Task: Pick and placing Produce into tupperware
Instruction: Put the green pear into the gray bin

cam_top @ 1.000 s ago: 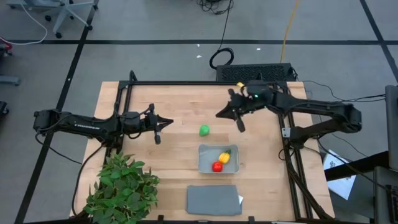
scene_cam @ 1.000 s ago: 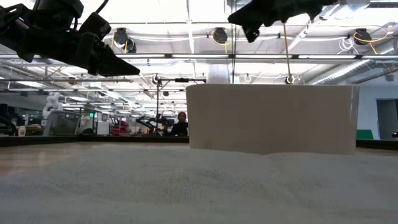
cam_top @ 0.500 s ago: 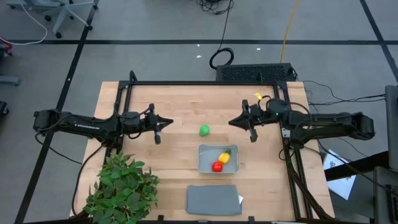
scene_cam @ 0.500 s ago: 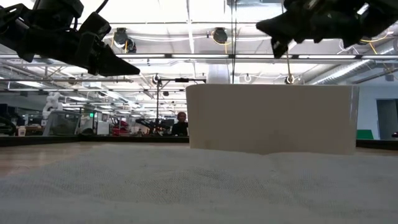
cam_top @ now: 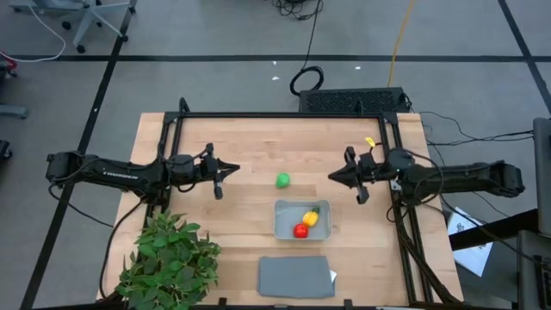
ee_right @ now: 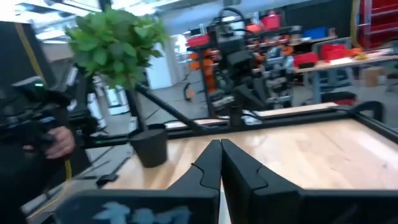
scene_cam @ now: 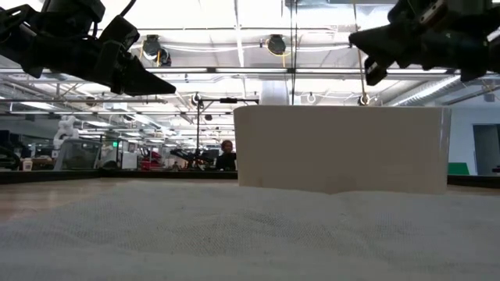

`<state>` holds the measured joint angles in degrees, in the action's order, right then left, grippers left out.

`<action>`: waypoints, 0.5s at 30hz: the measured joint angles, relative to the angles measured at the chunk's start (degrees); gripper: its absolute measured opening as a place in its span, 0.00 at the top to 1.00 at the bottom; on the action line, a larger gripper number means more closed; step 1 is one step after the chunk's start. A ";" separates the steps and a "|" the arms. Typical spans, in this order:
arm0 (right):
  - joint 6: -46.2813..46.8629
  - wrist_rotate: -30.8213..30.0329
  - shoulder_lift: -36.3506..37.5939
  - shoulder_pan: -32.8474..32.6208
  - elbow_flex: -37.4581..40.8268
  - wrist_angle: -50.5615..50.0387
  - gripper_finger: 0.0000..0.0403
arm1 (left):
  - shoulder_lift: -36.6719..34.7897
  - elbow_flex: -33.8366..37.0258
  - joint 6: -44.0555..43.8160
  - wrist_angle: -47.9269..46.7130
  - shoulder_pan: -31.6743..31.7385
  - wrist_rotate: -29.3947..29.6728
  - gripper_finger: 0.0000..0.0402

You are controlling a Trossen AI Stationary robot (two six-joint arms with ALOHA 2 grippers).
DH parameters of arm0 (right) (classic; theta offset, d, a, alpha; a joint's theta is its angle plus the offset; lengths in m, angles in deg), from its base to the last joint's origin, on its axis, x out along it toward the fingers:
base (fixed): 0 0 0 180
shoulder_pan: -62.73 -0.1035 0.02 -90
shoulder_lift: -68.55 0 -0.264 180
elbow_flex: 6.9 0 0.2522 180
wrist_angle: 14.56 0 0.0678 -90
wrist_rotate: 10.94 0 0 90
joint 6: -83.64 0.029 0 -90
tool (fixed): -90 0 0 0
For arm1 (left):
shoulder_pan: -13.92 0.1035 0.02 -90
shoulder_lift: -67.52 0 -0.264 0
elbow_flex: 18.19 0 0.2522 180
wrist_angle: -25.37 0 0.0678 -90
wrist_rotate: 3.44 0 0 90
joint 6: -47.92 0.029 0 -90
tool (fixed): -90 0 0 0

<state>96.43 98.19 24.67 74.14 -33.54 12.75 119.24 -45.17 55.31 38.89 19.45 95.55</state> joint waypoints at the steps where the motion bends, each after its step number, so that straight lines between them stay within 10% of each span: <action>1: -0.38 -0.89 0.48 -0.21 0.63 0.10 1.00 | 0.00 0.00 0.00 0.00 0.01 0.00 0.94; 15: -4.75 1.99 12.05 0.89 1.69 -10.68 1.00 | 0.00 0.00 -0.03 -0.06 0.01 0.02 0.94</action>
<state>91.68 100.18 36.73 75.03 -31.85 2.07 119.24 -45.17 55.28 38.83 19.46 95.57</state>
